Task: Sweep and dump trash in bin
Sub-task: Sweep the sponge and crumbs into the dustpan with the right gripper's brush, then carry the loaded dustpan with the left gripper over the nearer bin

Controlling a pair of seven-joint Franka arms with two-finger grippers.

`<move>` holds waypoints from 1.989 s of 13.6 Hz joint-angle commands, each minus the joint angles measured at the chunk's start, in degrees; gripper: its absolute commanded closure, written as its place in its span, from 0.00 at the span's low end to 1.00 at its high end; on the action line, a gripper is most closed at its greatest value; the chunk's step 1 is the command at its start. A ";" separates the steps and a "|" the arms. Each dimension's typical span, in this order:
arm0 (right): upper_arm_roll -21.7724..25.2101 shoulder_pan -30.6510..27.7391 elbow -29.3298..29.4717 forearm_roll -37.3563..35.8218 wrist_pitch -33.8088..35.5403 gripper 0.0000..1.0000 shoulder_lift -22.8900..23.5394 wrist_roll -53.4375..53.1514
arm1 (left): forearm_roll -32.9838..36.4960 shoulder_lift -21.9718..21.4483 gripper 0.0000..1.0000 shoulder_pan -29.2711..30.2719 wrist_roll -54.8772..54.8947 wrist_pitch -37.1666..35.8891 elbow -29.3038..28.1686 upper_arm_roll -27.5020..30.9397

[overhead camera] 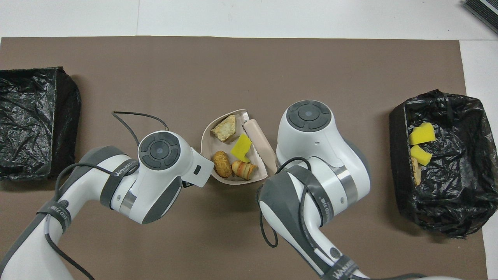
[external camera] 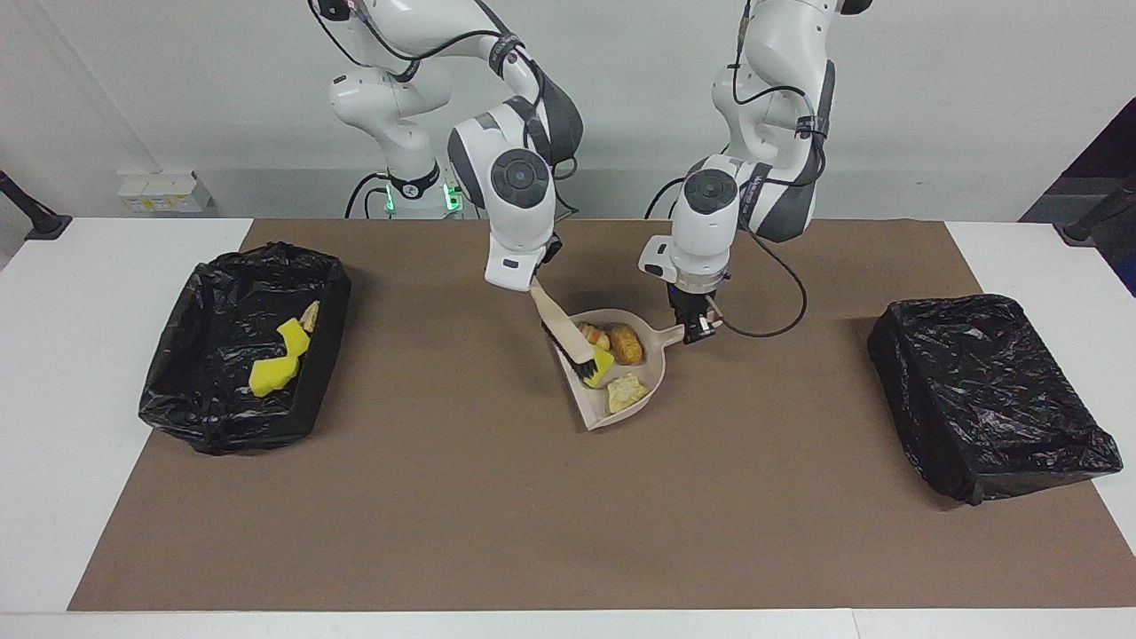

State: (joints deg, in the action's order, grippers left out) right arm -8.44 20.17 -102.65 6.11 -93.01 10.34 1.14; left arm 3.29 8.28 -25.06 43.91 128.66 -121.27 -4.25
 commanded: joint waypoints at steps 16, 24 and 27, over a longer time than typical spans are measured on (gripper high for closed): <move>-0.09 0.81 -9.22 15.77 4.54 1.00 -10.16 -24.85 | -8.56 0.51 1.00 23.98 37.89 -22.56 19.48 0.12; -0.09 13.04 -13.54 19.03 -14.04 1.00 -3.58 -34.10 | -5.59 2.79 1.00 41.47 60.58 -29.87 30.03 0.47; -0.09 15.67 -17.13 18.85 -15.54 1.00 -4.00 -33.31 | -1.36 4.20 1.00 46.13 66.20 -29.87 32.49 0.47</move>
State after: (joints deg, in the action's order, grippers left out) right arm -8.68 34.40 -117.01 23.66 -106.85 7.43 -32.50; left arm 0.17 10.43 18.44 106.73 100.59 -92.89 -3.05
